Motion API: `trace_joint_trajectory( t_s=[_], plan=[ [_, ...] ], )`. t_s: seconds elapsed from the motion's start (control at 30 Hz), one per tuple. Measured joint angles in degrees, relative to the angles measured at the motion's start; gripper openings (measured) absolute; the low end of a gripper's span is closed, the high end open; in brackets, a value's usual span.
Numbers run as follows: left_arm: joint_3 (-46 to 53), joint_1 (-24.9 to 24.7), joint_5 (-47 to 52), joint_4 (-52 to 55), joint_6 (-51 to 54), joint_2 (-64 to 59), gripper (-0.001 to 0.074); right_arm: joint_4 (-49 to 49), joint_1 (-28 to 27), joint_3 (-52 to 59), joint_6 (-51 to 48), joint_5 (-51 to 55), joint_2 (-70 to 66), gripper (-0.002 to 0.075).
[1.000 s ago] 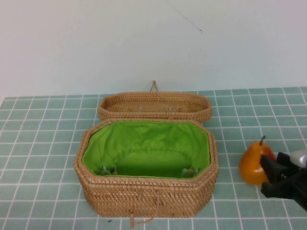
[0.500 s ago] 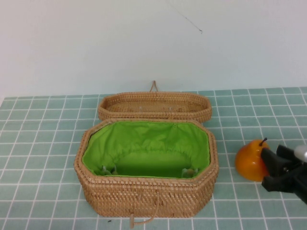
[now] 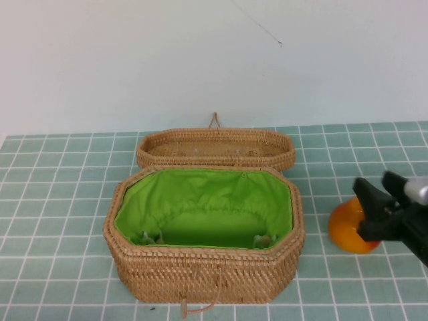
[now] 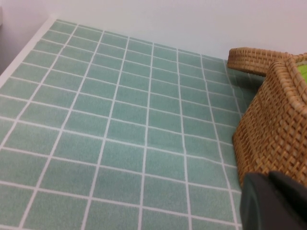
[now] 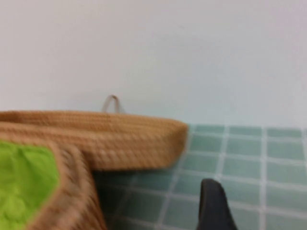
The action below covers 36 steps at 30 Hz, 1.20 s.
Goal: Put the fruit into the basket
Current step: Pick up the pear on the table
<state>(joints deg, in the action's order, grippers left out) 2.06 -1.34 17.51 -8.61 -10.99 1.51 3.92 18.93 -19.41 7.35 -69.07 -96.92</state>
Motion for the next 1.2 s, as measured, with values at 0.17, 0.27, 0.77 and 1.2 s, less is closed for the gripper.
trace_joint_trajectory(
  t_s=[0.17, 0.27, 0.77, 1.2],
  plan=[
    [0.0, 0.0, 0.0, 0.0, 0.0, 0.0, 0.0000, 0.7, 0.0, -3.5, -0.7, -0.1, -2.4, 0.0410],
    [0.0, 0.0, 0.0, 0.0, 0.0, 0.0, 0.0000, -0.1, 0.0, -3.6, -0.7, 0.0, -3.8, 0.0410],
    [0.0, 0.0, 0.0, 0.0, 0.0, 0.0, 0.0000, 0.9, 0.0, -3.6, -0.8, 1.2, -7.2, -0.0003],
    [0.0, 0.0, 0.0, 0.0, 0.0, 0.0, 0.0000, 5.0, 0.0, -3.6, 2.1, 0.2, -0.9, -0.0002]
  ],
)
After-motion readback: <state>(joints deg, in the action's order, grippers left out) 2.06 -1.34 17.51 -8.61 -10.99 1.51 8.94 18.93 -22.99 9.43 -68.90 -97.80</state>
